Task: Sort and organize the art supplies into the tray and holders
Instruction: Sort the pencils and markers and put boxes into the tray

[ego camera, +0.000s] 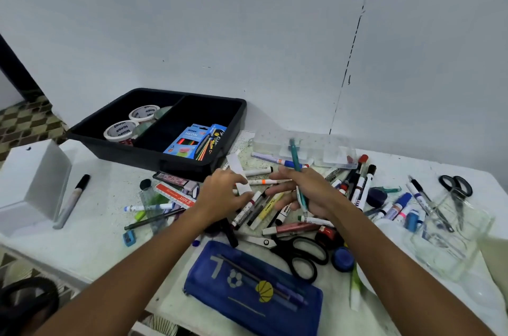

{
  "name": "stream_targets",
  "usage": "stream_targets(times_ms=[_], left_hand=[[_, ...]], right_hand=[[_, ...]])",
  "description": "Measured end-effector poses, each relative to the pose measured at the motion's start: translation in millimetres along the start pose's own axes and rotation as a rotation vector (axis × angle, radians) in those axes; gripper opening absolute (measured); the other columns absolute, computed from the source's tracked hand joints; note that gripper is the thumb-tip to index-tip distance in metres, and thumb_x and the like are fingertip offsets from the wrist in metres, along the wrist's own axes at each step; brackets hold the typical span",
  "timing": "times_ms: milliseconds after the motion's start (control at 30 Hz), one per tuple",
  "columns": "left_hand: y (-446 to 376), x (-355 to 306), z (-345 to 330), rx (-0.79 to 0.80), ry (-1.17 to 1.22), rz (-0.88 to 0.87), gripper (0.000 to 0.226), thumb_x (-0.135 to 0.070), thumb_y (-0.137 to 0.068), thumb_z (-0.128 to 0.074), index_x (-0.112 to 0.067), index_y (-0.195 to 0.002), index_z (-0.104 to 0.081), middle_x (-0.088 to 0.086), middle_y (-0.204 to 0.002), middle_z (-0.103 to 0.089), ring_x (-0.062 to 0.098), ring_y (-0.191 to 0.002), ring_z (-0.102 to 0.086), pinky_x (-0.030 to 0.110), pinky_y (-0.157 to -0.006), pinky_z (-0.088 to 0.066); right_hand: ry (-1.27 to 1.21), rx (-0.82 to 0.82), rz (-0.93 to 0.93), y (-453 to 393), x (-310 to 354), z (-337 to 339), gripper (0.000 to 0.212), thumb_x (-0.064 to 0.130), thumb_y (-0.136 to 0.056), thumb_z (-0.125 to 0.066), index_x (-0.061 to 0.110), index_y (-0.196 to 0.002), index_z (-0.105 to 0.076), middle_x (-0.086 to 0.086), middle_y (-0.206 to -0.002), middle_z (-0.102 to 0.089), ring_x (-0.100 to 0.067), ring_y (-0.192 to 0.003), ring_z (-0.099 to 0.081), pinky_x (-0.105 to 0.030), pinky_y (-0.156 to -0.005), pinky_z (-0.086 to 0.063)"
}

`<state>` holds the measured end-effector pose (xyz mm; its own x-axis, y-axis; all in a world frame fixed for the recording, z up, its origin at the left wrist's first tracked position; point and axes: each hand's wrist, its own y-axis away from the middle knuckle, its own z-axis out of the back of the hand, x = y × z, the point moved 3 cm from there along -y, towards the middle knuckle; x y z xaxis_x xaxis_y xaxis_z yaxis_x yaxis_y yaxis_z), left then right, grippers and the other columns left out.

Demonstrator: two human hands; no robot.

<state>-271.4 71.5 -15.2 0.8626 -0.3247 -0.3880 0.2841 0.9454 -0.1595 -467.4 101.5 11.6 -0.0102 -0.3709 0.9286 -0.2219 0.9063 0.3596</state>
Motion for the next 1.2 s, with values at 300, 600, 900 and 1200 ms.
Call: stream_targets(times_ms=[300, 600, 900, 1200], left_hand=[[-27.9, -6.7, -26.7, -0.012, -0.284, 0.114, 0.053, -0.054, -0.088, -0.053, -0.017, -0.126, -0.052, 0.005, -0.124, -0.054, 0.023, -0.111, -0.054, 0.042, -0.092, -0.041], [-24.9, -13.8, -13.8, -0.070, 0.022, 0.152, 0.036, -0.014, -0.079, -0.065, -0.003, -0.111, -0.052, 0.012, -0.107, -0.054, 0.028, -0.095, -0.054, 0.029, -0.069, -0.037], [-1.1, -27.1, 9.3, -0.247, 0.367, 0.082, 0.048, -0.010, -0.082, -0.068, -0.003, -0.126, -0.052, 0.010, -0.121, -0.055, 0.022, -0.108, -0.057, 0.028, -0.081, -0.050], [20.5, -86.3, 6.5, -0.127, 0.633, -0.267, 0.063, -0.024, -0.083, -0.065, -0.024, -0.139, -0.036, -0.050, -0.111, -0.048, 0.006, -0.099, -0.064, 0.021, -0.086, -0.050]], right_hand=[[-0.032, -0.181, 0.217, 0.4, -7.7, 4.6, 0.032, 0.006, -0.097, -0.052, 0.006, -0.129, -0.054, -0.014, -0.098, -0.073, -0.026, -0.066, -0.071, -0.025, -0.039, -0.047], [-0.169, -0.200, 0.215, 5.8, -12.7, 4.6, 0.023, 0.030, -0.101, -0.047, 0.016, -0.116, -0.055, -0.023, -0.091, -0.070, -0.026, -0.054, -0.066, -0.025, -0.039, -0.045], [-0.305, -0.327, 0.150, -13.9, -24.1, -6.4, 0.014, 0.023, -0.099, -0.053, 0.011, -0.105, -0.058, -0.019, -0.114, -0.062, -0.033, -0.098, -0.065, -0.039, -0.082, -0.058], [-0.665, -0.373, 0.264, -9.1, -1.6, 0.6, 0.024, 0.023, -0.096, -0.058, 0.007, -0.113, -0.058, -0.016, -0.111, -0.069, -0.025, -0.100, -0.068, -0.042, -0.092, -0.053]])
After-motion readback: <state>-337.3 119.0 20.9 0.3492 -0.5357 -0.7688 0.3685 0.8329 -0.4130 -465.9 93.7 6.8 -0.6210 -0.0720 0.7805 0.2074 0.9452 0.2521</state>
